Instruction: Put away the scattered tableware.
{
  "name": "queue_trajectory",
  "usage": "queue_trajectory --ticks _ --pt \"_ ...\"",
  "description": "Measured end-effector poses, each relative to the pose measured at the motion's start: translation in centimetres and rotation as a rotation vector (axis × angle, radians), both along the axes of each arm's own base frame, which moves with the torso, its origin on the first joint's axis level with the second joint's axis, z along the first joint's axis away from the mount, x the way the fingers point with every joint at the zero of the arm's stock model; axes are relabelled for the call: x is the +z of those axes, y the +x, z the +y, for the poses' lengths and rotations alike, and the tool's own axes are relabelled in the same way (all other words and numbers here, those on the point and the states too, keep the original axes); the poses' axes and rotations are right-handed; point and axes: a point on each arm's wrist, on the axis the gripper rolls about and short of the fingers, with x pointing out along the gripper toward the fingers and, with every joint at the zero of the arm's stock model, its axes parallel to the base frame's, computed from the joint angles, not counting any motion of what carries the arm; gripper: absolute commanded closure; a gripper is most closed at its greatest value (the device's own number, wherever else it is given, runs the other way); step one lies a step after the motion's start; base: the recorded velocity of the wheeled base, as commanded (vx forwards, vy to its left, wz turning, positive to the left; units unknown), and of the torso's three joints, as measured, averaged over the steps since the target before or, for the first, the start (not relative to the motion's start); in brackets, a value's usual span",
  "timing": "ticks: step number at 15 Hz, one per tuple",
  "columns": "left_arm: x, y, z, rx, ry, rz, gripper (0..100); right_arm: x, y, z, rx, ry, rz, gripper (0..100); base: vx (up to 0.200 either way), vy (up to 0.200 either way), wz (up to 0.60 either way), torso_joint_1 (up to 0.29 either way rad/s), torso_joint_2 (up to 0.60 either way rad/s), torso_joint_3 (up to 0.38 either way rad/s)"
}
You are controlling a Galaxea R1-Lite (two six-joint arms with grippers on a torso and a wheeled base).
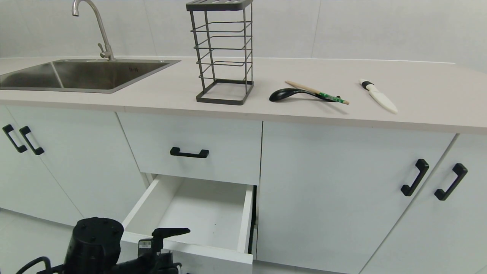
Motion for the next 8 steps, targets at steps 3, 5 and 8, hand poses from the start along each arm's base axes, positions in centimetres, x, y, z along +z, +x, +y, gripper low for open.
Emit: queue_trajectory --ticks 3,5,8 --pt "5.1 2.3 -1.8 0.045 -0.167 -0.235 0 0.0 0.0 0.0 0.000 0.000 0.000 100 0.000 0.000 0.00 0.000 0.00 0.000" --pt "9.8 3.8 -2.6 0.134 -0.285 -0.341 0 0.0 0.0 0.0 0.000 0.000 0.000 100 0.000 0.000 0.00 0.000 0.00 0.000" --pt "12.5 2.6 -0.9 0.348 -0.389 -0.183 0 0.0 0.0 0.0 0.000 0.000 0.000 100 0.000 0.000 0.00 0.000 0.00 0.000"
